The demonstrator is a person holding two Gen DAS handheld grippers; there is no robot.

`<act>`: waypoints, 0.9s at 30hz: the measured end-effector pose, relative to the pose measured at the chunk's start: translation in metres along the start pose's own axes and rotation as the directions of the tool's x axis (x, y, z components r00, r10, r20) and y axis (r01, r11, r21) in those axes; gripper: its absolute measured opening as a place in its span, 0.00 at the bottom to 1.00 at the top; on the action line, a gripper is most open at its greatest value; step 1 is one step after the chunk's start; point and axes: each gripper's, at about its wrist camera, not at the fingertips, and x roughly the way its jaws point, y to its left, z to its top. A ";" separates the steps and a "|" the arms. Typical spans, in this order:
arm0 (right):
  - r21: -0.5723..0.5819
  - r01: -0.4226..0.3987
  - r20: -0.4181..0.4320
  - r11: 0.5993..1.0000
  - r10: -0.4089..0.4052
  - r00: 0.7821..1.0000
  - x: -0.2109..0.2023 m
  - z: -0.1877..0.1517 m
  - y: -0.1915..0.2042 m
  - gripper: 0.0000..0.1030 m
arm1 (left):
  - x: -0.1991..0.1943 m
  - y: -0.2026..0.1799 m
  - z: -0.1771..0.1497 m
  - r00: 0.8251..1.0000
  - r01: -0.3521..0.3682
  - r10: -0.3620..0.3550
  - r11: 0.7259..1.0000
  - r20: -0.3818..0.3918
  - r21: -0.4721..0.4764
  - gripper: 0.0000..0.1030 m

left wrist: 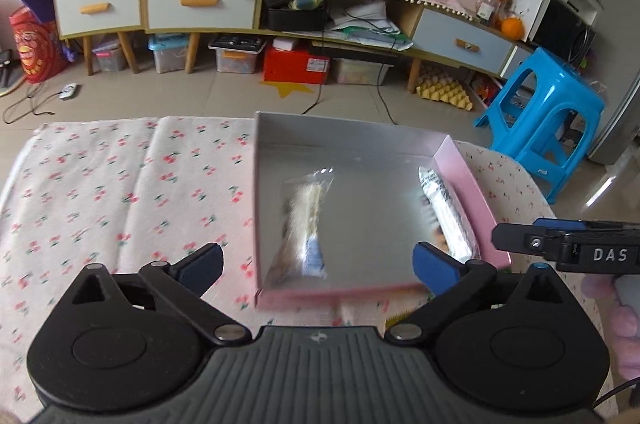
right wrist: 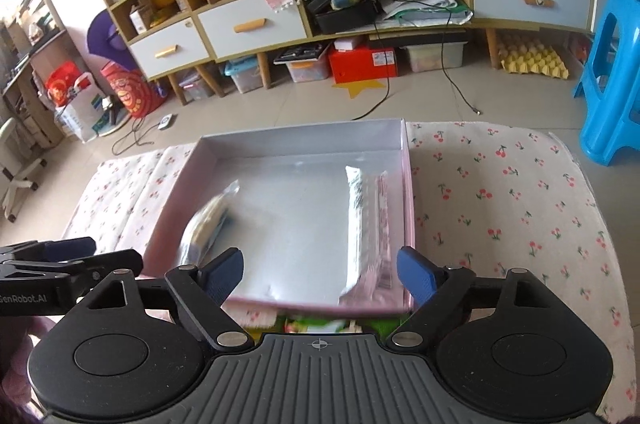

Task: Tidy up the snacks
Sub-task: 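Move both tools back over the remaining snack pile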

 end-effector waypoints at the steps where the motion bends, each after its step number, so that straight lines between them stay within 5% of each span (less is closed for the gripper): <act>1: -0.005 -0.002 0.000 1.000 0.002 1.000 -0.004 -0.002 0.001 0.83 | -0.004 0.000 -0.003 1.000 -0.008 0.008 1.000 -0.001 -0.001 1.00; 21: -0.161 -0.048 0.026 0.986 0.053 0.998 -0.050 -0.088 0.036 0.90 | -0.032 0.018 -0.078 0.980 -0.188 0.187 0.982 -0.064 -0.002 1.00; 27: -0.264 -0.049 0.046 0.963 0.064 0.997 -0.051 -0.112 0.043 0.90 | -0.039 0.028 -0.099 0.983 -0.178 0.178 0.984 -0.042 0.000 1.00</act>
